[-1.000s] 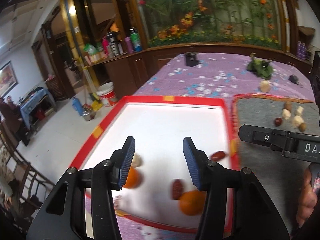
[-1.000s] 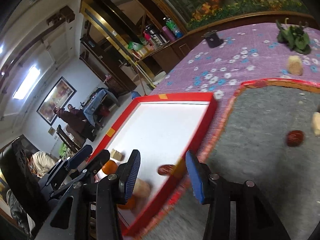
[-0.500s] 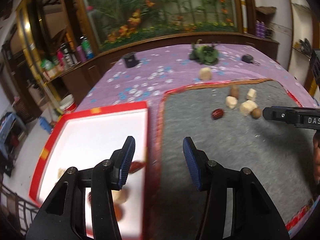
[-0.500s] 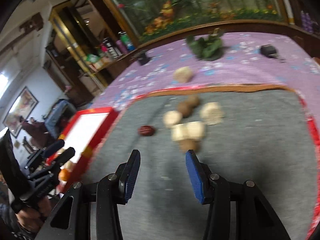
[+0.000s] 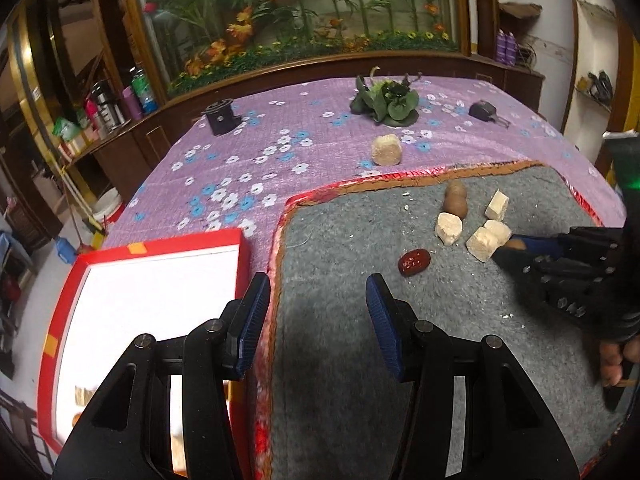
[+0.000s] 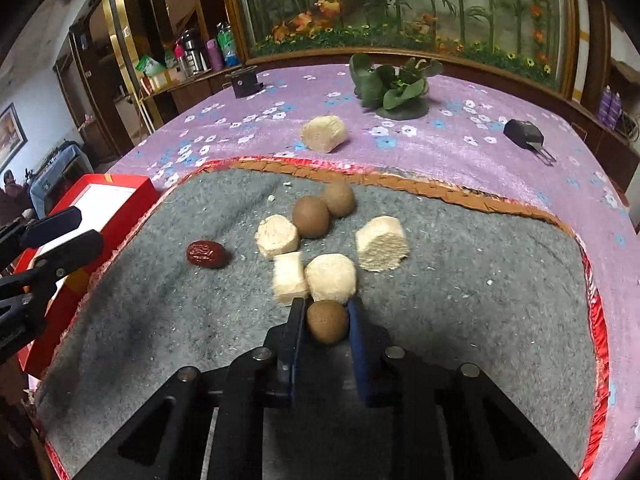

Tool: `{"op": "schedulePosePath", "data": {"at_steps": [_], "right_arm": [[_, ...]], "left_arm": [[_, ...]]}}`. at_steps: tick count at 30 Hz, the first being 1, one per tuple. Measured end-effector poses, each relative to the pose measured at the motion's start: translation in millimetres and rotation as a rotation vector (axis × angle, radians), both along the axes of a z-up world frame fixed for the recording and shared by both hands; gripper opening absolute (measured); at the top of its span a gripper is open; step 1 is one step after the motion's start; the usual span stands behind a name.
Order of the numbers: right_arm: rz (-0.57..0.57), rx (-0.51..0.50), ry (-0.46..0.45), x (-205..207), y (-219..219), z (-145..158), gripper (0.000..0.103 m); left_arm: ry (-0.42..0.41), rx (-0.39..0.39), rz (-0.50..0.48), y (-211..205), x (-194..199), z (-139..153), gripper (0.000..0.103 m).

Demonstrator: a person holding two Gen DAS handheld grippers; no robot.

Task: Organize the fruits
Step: 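Grasp a red date with the left gripper while right gripper grasps a brown longan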

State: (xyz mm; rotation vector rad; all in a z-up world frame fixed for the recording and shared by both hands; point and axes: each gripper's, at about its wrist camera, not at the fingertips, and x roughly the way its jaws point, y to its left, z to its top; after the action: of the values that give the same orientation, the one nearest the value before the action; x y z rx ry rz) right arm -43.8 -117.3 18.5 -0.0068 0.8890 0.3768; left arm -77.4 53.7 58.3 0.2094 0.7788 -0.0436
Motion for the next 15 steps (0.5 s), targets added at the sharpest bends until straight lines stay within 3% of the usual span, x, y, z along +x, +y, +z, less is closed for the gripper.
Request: {"op": "schedulePosePath", "data": {"at_steps": [8, 10, 15], "right_arm": [[-0.189, 0.323, 0.106, 16.6, -70.9, 0.8, 0.02], [-0.211, 0.373, 0.117, 17.3, -80.3, 1.3, 0.02], [-0.223, 0.383, 0.13, 17.2, -80.7, 2.3, 0.02]], "left_arm": [[0.062, 0.049, -0.197, -35.1, 25.1, -12.9, 0.05], [0.08, 0.053, -0.236, -41.5, 30.5, -16.8, 0.05], [0.136, 0.054, -0.328, -54.9, 39.7, -26.3, 0.049]]}}
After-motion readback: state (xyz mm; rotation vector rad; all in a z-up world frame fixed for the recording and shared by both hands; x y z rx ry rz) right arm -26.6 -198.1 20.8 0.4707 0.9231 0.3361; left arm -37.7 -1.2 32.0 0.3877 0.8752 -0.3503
